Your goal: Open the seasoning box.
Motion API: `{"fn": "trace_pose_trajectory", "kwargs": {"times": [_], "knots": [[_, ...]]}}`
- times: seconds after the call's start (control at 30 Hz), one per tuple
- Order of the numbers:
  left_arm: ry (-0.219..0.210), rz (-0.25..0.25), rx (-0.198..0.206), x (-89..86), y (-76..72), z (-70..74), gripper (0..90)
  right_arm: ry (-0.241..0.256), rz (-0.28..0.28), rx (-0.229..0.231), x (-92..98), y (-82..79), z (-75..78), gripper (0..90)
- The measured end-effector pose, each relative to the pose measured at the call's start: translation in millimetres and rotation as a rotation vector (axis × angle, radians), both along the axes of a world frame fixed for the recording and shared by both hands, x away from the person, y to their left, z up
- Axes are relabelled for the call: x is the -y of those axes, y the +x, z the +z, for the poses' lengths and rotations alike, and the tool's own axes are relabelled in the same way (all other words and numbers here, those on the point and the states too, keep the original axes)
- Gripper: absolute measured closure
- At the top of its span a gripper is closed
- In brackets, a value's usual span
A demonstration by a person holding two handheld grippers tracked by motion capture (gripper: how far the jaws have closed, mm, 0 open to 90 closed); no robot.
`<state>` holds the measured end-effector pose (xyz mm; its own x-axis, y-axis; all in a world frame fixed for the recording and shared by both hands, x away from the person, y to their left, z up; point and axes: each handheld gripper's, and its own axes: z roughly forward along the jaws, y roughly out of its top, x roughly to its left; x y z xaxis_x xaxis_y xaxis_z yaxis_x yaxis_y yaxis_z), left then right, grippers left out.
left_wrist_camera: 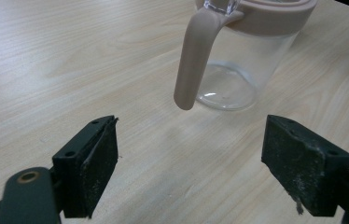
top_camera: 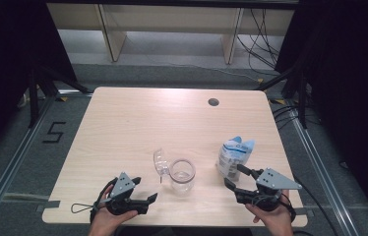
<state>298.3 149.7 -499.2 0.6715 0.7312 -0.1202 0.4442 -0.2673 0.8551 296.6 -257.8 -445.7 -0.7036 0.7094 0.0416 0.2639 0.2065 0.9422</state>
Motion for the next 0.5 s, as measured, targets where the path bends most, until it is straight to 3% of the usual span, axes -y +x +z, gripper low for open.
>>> {"fn": "trace_pose_trajectory", "kwargs": {"times": [0.03,0.07,0.13,0.17,0.23,0.27,0.4,0.43,0.47,0.5], "knots": [[0.0,0.0,0.001,-0.1,0.0,0.2,18.2,-0.006,-0.018,0.0,1.8,-1.8,-0.3,34.3],[0.0,0.001,0.001,0.0,-0.2,0.4,18.2,-0.006,-0.001,0.0,4.2,-1.4,-1.1,33.4],[0.0,0.001,0.001,-0.1,-0.3,0.4,18.2,-0.005,-0.038,0.014,8.7,-3.7,-2.9,33.0],[-0.007,0.003,-0.002,0.2,-0.4,0.0,18.2,-0.017,-0.053,-0.001,11.6,-5.2,-3.3,32.2],[-0.009,0.008,-0.003,0.0,-1.3,0.1,18.2,-0.026,-0.039,0.01,18.4,-5.6,-3.1,32.1],[-0.006,0.007,-0.006,-0.4,-1.6,0.5,18.2,-0.005,-0.051,-0.015,18.6,-8.5,-3.8,32.1],[-0.015,0.012,-0.006,-0.1,-1.6,-0.3,18.2,-0.052,-0.082,0.013,26.6,-8.4,-4.9,31.7],[-0.012,0.015,-0.006,0.0,-2.2,0.1,18.2,-0.03,-0.086,-0.008,27.6,-8.3,-6.4,31.4],[-0.004,0.01,-0.005,-0.5,-2.2,0.3,18.2,-0.041,-0.105,0.012,29.8,-6.4,-7.9,30.8],[-0.004,0.011,-0.005,-0.5,-2.2,0.3,18.2,-0.028,-0.101,-0.001,31.8,-4.7,-9.1,29.8]]}}
